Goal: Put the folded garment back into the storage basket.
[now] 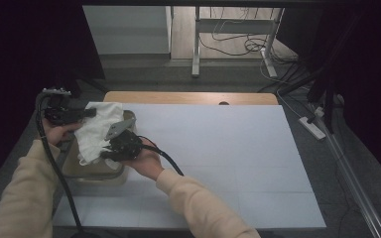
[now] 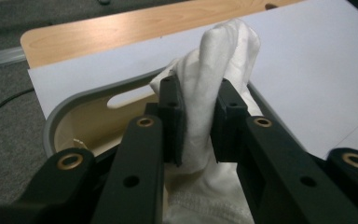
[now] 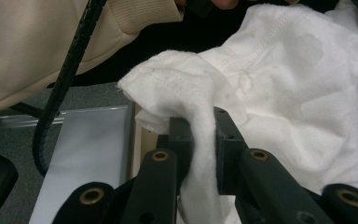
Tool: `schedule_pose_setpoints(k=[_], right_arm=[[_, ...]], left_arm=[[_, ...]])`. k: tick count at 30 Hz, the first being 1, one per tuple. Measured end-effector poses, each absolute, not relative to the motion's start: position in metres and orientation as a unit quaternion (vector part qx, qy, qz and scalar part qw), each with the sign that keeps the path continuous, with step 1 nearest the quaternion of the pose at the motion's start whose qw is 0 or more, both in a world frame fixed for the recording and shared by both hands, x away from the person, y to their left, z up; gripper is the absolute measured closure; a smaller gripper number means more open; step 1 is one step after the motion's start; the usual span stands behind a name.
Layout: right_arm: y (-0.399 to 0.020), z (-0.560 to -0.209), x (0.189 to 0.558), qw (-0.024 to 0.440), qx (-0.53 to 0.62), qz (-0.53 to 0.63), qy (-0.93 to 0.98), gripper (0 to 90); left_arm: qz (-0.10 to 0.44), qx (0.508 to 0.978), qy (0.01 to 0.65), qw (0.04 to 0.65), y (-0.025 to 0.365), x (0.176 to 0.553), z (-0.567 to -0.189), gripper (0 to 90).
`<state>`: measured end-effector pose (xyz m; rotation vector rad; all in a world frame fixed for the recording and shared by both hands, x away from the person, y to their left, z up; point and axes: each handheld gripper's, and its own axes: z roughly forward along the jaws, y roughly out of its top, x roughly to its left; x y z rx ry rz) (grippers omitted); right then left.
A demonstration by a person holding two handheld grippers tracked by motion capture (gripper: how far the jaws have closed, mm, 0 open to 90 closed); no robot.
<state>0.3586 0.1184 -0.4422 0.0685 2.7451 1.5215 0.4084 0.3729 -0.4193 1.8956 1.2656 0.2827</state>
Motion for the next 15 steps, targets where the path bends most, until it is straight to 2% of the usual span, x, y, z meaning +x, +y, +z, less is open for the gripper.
schedule_pose_setpoints(k=[15], right_arm=[[0.123, -0.455, 0.362, -0.011, 0.025, 0.478, 0.878, 80.1]], left_arm=[[0.100, 0.756, 0.510, 0.399, 0.372, 0.416, -0.436, 75.4]])
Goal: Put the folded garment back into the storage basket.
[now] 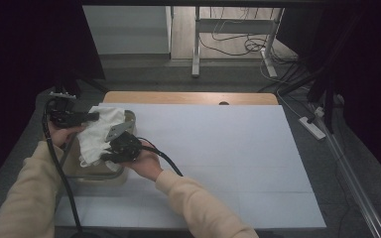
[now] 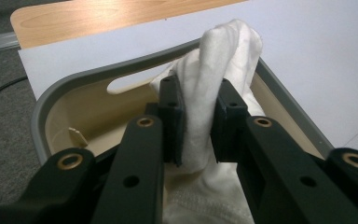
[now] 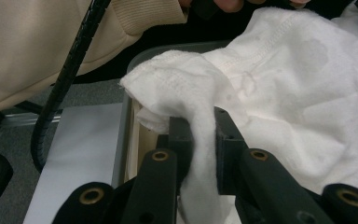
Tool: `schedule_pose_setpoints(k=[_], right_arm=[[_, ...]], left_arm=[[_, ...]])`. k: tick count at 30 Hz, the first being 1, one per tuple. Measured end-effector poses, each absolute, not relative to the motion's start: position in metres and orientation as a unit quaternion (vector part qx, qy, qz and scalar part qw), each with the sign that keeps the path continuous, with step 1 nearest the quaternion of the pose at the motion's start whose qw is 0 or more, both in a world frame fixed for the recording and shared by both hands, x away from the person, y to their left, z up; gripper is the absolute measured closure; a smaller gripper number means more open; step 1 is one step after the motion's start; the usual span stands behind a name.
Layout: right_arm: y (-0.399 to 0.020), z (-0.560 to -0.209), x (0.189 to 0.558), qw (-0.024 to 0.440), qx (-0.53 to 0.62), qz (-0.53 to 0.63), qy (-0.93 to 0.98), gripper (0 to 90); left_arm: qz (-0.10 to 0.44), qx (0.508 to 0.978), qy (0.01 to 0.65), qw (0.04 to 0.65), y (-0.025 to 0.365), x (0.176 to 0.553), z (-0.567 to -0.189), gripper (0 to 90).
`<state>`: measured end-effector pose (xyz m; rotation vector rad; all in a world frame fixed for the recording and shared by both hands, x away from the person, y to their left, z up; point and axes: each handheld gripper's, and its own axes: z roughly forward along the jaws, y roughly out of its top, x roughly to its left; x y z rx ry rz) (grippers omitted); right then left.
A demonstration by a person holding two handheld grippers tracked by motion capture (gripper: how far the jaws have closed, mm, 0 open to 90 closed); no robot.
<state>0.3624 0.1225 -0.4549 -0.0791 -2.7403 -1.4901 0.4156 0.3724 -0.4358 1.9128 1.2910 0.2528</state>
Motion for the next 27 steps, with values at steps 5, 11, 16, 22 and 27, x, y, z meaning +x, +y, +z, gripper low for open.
schedule_pose_setpoints(k=[5, 11, 16, 22, 27], right_arm=[[0.123, -0.455, 0.363, 0.011, -0.024, -0.477, -0.878, 80.1], [0.124, -0.456, 0.364, 0.011, -0.025, -0.477, -0.879, 80.1], [0.128, -0.459, 0.365, 0.010, -0.027, -0.474, -0.880, 76.0], [0.132, -0.464, 0.368, 0.036, -0.058, -0.466, -0.882, 43.6], [0.116, -0.454, 0.373, 0.021, -0.070, -0.480, -0.874, 42.6]], left_arm=[[0.101, 0.757, 0.509, 0.397, 0.372, 0.416, -0.436, 75.4], [0.103, 0.756, 0.511, 0.395, 0.372, 0.417, -0.436, 75.3], [0.116, 0.755, 0.524, 0.377, 0.371, 0.421, -0.437, 53.8], [0.129, 0.749, 0.536, 0.368, 0.370, 0.421, -0.435, 29.1], [0.124, 0.751, 0.527, 0.378, 0.367, 0.418, -0.432, 30.3]])
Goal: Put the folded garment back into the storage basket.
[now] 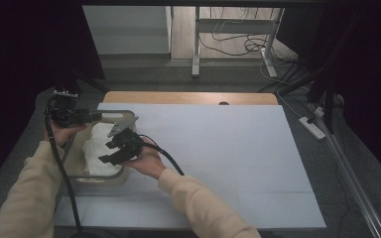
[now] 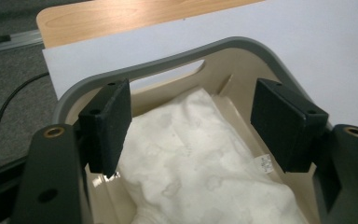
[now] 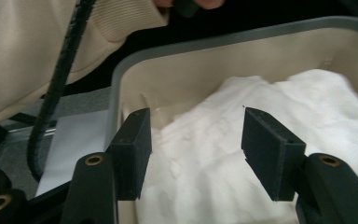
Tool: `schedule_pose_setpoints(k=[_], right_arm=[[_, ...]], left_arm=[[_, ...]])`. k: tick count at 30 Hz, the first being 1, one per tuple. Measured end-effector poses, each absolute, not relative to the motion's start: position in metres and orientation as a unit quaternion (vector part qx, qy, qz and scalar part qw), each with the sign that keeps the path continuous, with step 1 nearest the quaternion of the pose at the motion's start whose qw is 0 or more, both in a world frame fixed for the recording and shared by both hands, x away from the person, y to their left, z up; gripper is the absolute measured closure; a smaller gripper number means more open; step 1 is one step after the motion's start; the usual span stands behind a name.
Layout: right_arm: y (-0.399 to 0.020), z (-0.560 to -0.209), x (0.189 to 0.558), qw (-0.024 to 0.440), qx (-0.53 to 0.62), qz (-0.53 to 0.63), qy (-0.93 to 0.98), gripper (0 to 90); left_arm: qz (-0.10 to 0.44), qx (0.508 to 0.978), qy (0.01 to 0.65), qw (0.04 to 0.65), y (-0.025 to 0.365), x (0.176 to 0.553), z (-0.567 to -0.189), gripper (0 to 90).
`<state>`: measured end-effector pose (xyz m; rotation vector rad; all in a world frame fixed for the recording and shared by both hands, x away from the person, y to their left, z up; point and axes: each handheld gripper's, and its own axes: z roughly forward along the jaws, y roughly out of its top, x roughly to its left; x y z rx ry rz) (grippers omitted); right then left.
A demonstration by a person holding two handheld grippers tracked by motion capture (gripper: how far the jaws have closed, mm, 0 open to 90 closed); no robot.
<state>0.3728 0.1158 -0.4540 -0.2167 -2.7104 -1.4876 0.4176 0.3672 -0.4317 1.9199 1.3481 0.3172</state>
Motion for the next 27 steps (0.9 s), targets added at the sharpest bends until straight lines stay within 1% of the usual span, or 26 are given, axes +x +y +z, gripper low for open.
schedule_pose_setpoints(k=[2, 6, 19, 27], right_arm=[[0.110, -0.451, 0.375, 0.015, -0.077, -0.481, -0.873, 43.8], [0.096, -0.447, 0.378, 0.009, -0.086, -0.484, -0.870, 43.0], [0.057, -0.443, 0.384, -0.010, -0.111, -0.490, -0.864, 42.5], [0.024, -0.443, 0.386, -0.019, -0.128, -0.494, -0.860, 41.9]], left_arm=[[0.122, 0.753, 0.524, 0.379, 0.366, 0.417, -0.431, 31.3], [0.119, 0.752, 0.519, 0.388, 0.363, 0.413, -0.428, 32.4], [0.122, 0.765, 0.501, 0.386, 0.340, 0.403, -0.419, 32.3], [0.118, 0.768, 0.492, 0.392, 0.322, 0.393, -0.418, 31.6]])
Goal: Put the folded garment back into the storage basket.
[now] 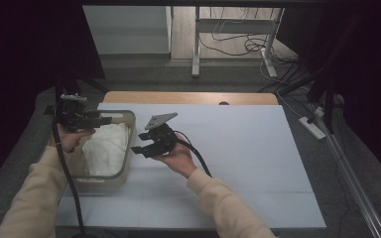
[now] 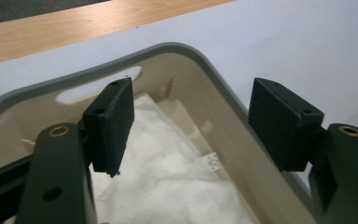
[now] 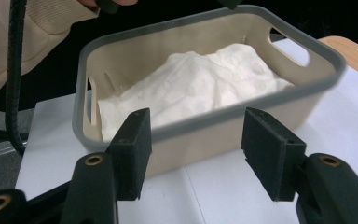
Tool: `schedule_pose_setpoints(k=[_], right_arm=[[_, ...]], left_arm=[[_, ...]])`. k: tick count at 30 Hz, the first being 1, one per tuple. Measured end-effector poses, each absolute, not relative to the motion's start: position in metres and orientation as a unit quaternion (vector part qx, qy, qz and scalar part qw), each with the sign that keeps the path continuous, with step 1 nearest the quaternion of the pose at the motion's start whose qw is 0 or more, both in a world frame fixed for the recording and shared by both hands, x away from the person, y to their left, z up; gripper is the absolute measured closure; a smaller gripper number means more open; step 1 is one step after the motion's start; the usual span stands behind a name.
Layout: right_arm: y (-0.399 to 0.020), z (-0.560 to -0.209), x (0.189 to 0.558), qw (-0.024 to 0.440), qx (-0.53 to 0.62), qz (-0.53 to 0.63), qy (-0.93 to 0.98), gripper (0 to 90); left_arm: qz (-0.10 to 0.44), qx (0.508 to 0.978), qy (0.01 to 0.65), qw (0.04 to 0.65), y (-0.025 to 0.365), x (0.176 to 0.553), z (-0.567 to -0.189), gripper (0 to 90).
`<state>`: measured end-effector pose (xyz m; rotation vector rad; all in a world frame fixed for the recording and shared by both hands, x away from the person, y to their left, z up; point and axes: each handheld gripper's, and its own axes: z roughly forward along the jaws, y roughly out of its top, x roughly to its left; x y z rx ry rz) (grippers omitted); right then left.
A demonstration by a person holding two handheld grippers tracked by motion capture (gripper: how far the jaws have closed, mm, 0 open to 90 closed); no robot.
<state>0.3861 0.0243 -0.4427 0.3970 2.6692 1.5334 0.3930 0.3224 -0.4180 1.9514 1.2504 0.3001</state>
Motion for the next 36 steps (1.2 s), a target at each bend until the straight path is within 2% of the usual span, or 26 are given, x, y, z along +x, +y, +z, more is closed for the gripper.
schedule_pose_setpoints(k=[21, 36], right_arm=[[-0.104, -0.441, 0.380, 0.059, 0.191, 0.502, 0.841, 39.9], [-0.182, -0.446, 0.366, 0.083, 0.233, 0.498, 0.831, 40.5]], left_arm=[[0.119, 0.779, 0.454, 0.416, 0.263, 0.356, -0.416, 28.7], [0.111, 0.785, 0.437, 0.424, 0.222, 0.331, -0.429, 28.3]])
